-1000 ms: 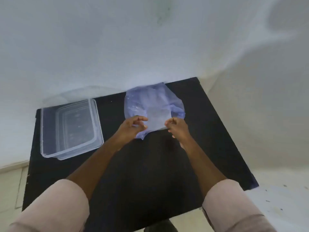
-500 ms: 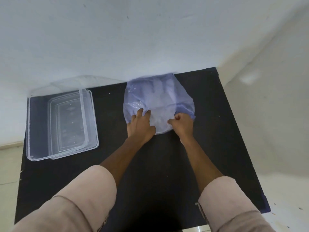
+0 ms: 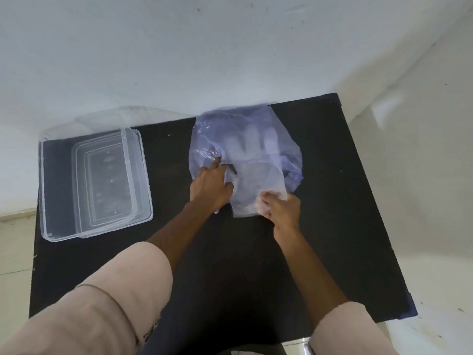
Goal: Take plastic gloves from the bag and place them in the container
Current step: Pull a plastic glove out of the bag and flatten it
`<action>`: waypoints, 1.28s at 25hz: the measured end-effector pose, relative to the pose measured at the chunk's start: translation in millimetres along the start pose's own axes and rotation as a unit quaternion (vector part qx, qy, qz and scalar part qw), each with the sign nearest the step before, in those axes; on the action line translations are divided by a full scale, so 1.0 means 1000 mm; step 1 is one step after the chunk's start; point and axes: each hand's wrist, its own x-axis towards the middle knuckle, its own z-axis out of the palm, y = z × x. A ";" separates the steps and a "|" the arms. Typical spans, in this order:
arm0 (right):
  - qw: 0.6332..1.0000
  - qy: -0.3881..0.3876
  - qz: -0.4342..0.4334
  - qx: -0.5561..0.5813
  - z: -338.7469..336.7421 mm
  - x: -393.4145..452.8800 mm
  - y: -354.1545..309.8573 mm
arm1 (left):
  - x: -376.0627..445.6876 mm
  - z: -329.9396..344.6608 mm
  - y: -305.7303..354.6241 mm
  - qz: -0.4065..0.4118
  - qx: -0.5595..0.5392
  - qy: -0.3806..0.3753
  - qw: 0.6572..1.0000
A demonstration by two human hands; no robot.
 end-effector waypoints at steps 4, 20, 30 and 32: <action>0.998 -0.015 0.055 0.005 -0.037 -0.027 0.032 | -0.005 0.004 -0.009 0.014 0.012 -0.015 1.000; 0.991 -0.006 0.135 0.009 -0.035 -0.181 0.192 | -0.226 0.051 -0.132 0.035 -0.291 0.133 0.947; 0.989 -0.039 0.138 0.014 0.008 -0.229 0.234 | -0.330 0.088 -0.188 -0.330 -0.512 -0.100 0.786; 0.988 -0.066 0.142 -0.008 0.003 -0.233 0.237 | -0.330 0.090 -0.190 -0.343 -0.536 -0.128 0.761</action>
